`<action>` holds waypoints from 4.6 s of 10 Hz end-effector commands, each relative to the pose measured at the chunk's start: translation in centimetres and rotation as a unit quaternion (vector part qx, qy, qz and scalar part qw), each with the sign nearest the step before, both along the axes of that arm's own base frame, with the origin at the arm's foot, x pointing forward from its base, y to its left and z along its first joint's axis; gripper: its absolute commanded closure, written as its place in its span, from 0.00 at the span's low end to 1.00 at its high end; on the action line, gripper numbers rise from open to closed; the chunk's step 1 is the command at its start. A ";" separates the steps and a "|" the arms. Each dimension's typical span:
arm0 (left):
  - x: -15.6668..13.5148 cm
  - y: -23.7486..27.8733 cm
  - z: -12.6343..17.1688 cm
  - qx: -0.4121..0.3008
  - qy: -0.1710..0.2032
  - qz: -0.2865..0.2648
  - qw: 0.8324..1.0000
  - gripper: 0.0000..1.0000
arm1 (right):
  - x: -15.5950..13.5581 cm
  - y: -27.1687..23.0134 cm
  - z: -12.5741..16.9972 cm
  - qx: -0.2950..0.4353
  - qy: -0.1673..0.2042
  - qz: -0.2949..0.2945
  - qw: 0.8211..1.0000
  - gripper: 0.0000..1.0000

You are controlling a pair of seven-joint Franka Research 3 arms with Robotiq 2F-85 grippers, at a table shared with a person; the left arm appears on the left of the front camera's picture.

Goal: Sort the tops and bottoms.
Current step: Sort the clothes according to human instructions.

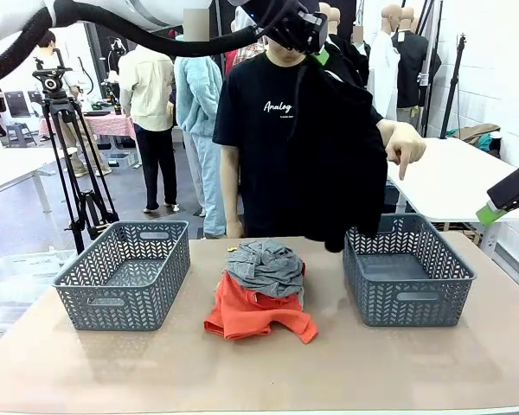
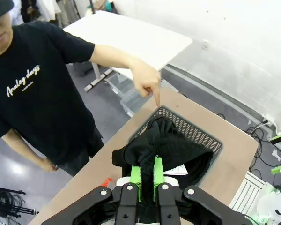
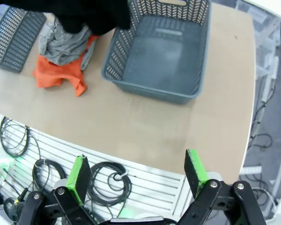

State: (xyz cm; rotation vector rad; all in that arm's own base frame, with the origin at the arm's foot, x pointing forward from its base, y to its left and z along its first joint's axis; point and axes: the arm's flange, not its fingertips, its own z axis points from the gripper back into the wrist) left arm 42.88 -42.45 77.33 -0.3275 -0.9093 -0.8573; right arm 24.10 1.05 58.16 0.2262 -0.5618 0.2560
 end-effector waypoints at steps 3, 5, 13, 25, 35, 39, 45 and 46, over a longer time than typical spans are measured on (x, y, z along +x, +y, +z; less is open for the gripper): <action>2.1 -2.9 -0.3 -0.043 -0.016 -0.081 0.996 1.00 | 0.0 0.0 -0.1 -0.004 0.004 0.002 1.000 0.00; 4.9 -6.4 -0.2 -0.078 -0.024 -0.144 0.986 1.00 | 0.0 0.0 -0.1 -0.004 0.004 0.002 1.000 0.00; 7.5 -10.5 0.2 -0.124 -0.082 -0.193 0.970 1.00 | 0.0 0.0 -0.1 -0.004 0.004 0.002 1.000 0.00; 12.9 -11.9 -13.9 -0.155 0.075 -0.160 0.972 1.00 | 0.0 0.0 -0.1 -0.004 0.004 0.002 1.000 0.00; 17.2 -14.4 -30.6 -0.090 0.279 -0.109 0.950 1.00 | 0.0 0.0 -0.1 -0.004 0.004 0.002 1.000 0.00; 17.4 -14.1 -31.7 -0.083 0.299 -0.091 0.946 0.62 | 0.0 0.0 -0.1 -0.004 0.004 0.002 1.000 0.00; 17.0 -12.6 -29.5 -0.118 0.277 -0.068 0.951 0.00 | 0.0 0.0 -0.1 -0.004 0.004 0.002 1.000 0.00; 16.7 -12.6 -28.0 -0.119 0.273 -0.069 0.952 0.00 | 0.0 0.0 -0.1 -0.004 0.004 0.002 1.000 0.00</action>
